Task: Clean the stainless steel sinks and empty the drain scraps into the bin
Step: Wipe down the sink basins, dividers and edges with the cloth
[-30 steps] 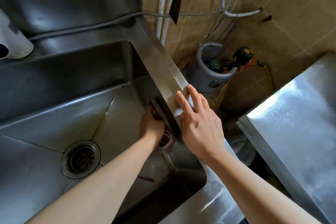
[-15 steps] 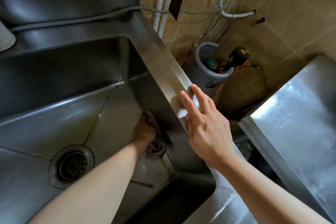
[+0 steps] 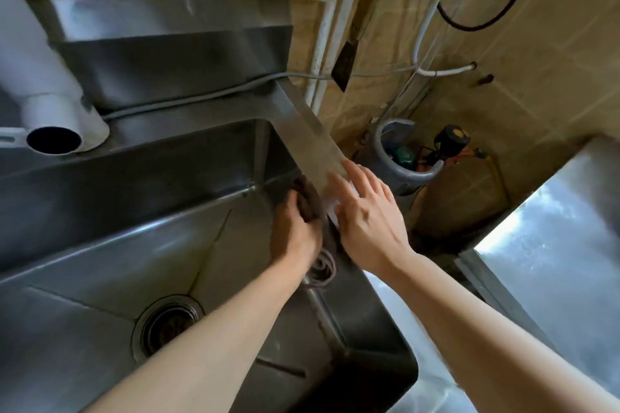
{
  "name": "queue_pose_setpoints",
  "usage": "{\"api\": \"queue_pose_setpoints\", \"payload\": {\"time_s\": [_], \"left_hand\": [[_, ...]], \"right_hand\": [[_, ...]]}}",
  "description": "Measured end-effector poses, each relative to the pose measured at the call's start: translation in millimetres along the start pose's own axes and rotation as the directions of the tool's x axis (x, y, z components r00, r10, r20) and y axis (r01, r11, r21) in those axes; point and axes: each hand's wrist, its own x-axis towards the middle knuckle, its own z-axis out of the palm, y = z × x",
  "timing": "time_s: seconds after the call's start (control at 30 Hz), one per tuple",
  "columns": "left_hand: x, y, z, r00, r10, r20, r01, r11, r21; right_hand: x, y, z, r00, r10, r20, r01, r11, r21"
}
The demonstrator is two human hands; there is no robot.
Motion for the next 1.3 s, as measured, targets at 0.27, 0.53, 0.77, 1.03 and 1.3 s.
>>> {"api": "queue_pose_setpoints", "payload": {"time_s": [0.27,0.53,0.77,1.03,1.3], "left_hand": [[42,-64,16,0.988,-0.153,-0.007,0.151,0.969,0.195],[67,-92,20,0.954,-0.299,0.036,0.269,0.899,0.345],[56,-28,-5,0.992,-0.100,-0.077,0.101,0.995,0.010],[75,-3,-17,0.991,-0.030,-0.133,0.040,0.996,0.074],[103,-102,19,0.978,-0.194,-0.077,0.207,0.946,0.249]], "right_hand": [[33,8,20,0.999,-0.040,0.004,0.040,0.998,0.039],[37,11,27,0.999,-0.039,0.029,0.037,0.997,0.074],[34,12,24,0.995,-0.031,0.094,0.026,0.998,0.053],[36,7,22,0.999,-0.035,0.021,0.034,0.999,0.028],[36,10,31,0.999,-0.034,-0.033,0.034,0.999,0.010]]}}
